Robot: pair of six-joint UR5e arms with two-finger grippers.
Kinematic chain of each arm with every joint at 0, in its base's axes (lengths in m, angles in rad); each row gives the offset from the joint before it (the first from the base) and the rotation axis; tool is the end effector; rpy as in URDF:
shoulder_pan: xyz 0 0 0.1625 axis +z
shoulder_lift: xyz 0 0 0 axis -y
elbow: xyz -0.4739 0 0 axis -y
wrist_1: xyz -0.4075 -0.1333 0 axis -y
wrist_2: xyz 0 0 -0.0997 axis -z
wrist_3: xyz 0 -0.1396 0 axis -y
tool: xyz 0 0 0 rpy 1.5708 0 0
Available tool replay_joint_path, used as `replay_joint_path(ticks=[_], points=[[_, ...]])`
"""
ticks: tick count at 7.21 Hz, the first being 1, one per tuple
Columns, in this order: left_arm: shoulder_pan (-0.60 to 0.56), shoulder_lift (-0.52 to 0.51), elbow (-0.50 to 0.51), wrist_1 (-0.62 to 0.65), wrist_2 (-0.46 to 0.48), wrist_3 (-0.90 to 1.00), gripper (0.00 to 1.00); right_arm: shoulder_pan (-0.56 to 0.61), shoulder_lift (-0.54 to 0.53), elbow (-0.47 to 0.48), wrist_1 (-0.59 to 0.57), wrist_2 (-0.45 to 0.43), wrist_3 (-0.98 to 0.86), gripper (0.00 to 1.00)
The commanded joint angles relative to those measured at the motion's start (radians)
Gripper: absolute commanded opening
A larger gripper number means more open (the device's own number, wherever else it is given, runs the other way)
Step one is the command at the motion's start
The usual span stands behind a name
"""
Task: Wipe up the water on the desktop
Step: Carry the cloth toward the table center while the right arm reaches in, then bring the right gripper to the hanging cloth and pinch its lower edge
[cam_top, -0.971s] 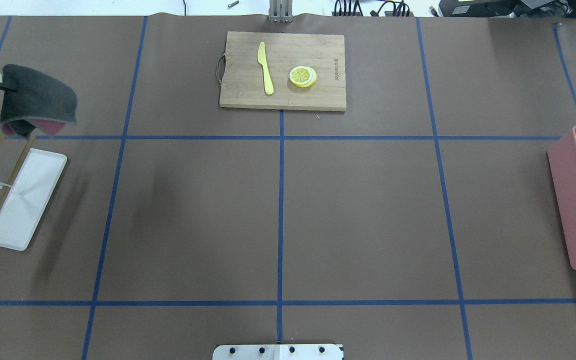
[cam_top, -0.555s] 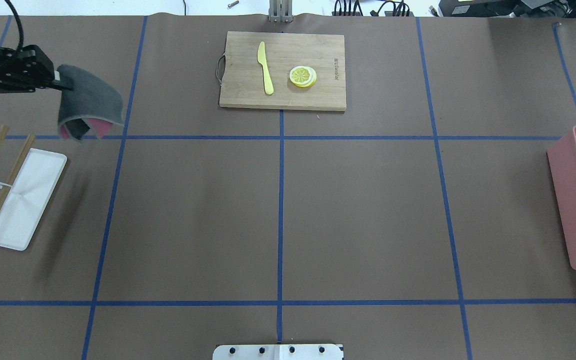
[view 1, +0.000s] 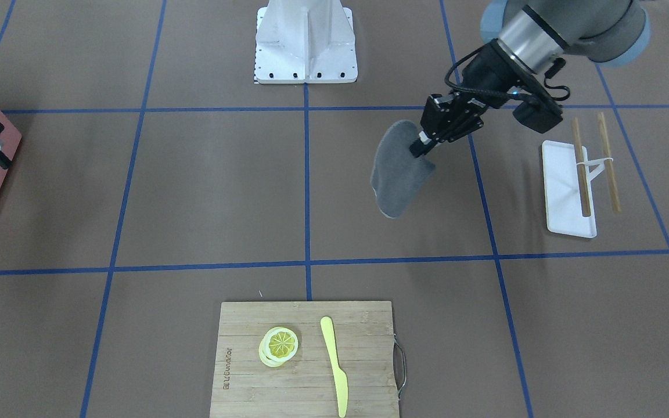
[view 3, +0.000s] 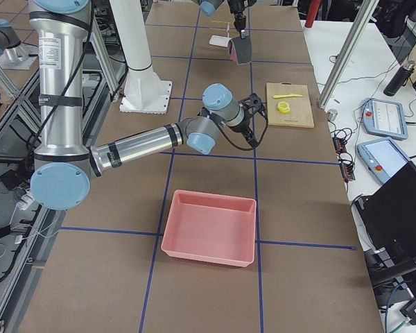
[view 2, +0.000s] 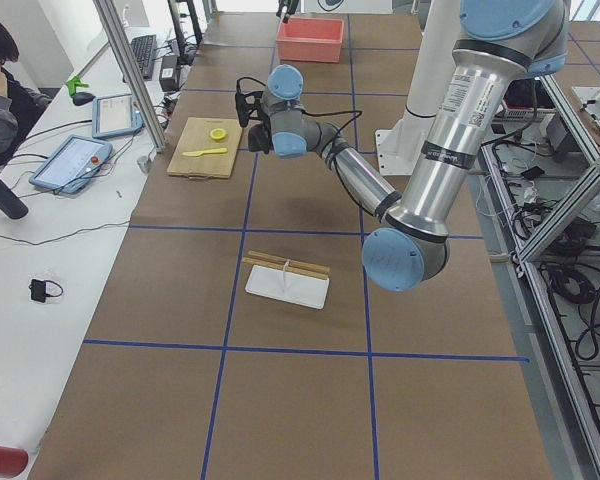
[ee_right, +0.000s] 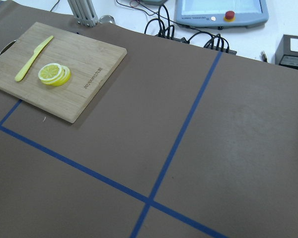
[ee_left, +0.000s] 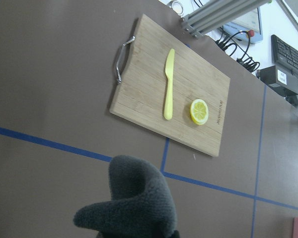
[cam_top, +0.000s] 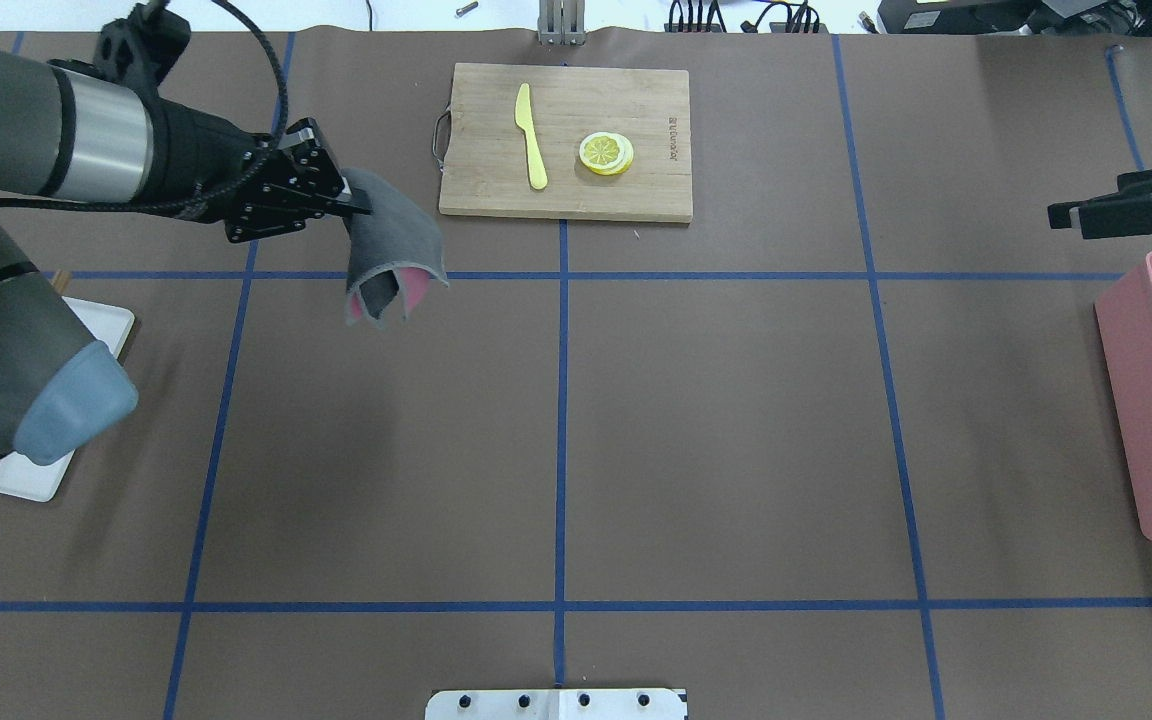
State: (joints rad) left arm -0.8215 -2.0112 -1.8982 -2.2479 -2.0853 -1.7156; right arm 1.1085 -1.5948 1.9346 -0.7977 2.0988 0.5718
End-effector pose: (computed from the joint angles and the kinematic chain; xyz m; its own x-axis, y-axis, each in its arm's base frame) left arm 0.3806 -0.5040 0.2245 0.0406 -0.2281 -0.9728 0.3140 0.9272 -0.2043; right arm -0.1778 -0.4980 0.4643 0.5874 -0.4500 0.6727 -0.1435 0.7601 0.6338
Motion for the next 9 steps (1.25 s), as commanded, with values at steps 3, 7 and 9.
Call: replay_joint_path(ticks=[3,7,9], points=[[0.133,-0.150,0.066,0.019,0.143,-0.106,0.00,-0.465,0.119,0.064,-0.006,-0.582,0.002,0.99],[0.212,-0.227,0.087,0.028,0.251,-0.166,0.00,-0.778,0.299,0.057,-0.178,-0.992,0.002,0.99],[0.235,-0.236,0.087,0.027,0.286,-0.183,0.00,-0.861,0.331,0.055,-0.204,-1.097,0.003,0.99]])
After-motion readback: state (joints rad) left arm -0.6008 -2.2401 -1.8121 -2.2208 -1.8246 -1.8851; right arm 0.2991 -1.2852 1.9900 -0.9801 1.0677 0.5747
